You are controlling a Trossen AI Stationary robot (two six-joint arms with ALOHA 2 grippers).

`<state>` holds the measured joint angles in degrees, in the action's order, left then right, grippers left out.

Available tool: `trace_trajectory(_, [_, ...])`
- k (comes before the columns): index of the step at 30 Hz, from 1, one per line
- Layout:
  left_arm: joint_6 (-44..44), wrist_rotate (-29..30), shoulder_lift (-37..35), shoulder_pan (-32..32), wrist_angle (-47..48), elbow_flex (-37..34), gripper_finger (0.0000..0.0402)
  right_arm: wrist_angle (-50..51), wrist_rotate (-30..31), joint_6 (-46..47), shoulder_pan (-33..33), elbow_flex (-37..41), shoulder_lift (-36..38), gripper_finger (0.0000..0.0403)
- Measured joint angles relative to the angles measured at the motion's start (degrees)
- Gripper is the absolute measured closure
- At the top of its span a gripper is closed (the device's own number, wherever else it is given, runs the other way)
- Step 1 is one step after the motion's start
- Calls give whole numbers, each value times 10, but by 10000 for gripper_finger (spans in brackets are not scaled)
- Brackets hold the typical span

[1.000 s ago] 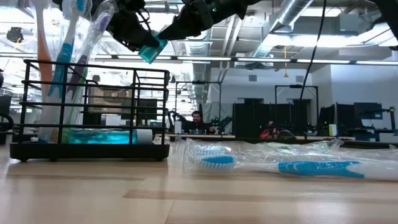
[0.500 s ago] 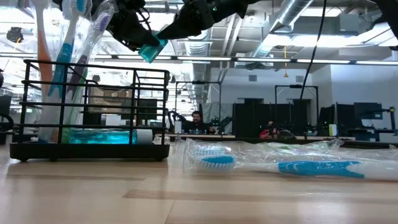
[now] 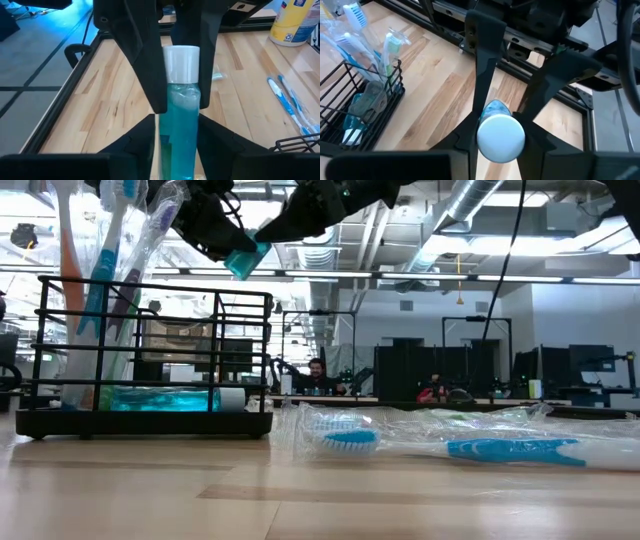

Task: Pick & Place toothbrushing station
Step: Put the mouthwash into the black toothbrush rack

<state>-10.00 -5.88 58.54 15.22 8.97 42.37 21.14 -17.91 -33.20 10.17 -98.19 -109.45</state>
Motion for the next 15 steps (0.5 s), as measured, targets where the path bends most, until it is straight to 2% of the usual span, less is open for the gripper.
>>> trace_trajectory(8, [-3, 15, -8, 0, 3, 0, 226, 26, 0, 8, 0, 0, 7, 319])
trace_trajectory(15, [-3, 26, -52, 2, 5, 0, 214, 64, -5, 33, -11, 0, 13, 319])
